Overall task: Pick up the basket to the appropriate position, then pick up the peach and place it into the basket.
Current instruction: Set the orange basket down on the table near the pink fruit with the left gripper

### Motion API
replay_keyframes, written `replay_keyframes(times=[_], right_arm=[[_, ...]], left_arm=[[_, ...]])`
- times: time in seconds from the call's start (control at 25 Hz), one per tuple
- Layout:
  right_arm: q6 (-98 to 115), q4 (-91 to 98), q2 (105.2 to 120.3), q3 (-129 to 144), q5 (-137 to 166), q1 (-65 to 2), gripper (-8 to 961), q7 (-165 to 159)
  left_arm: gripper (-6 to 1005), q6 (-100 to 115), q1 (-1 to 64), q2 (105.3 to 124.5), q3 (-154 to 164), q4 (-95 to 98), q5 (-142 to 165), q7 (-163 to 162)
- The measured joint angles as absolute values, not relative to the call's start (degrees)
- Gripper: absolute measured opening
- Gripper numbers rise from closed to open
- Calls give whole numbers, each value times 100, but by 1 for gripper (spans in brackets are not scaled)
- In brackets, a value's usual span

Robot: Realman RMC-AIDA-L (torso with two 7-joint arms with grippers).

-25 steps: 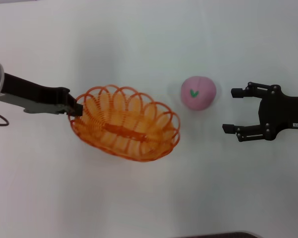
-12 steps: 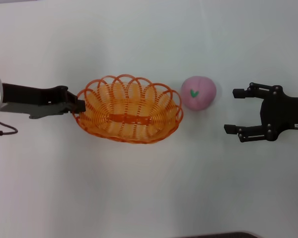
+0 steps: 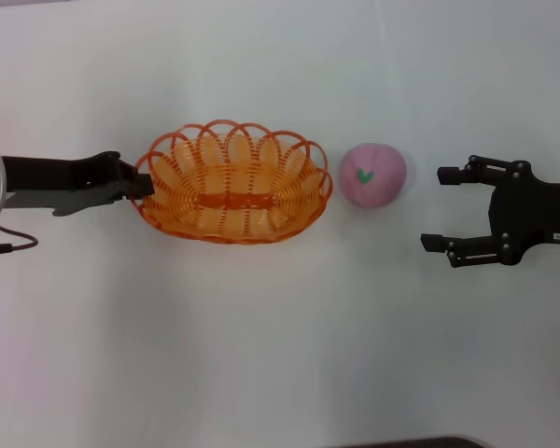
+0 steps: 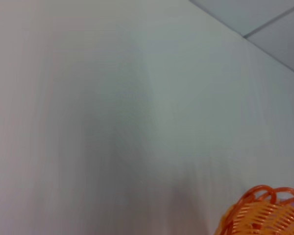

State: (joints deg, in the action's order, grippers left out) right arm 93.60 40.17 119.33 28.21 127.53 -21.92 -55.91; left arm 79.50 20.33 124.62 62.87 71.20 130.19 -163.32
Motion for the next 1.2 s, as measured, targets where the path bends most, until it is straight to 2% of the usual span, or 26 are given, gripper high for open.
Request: replay_keyframes(times=[1.2], right_arm=[[9271, 4017, 11936, 2821, 12743, -2232, 939, -5597]], left_arm=[[59, 7128, 1564, 12463, 7108, 7039, 12575, -16479]])
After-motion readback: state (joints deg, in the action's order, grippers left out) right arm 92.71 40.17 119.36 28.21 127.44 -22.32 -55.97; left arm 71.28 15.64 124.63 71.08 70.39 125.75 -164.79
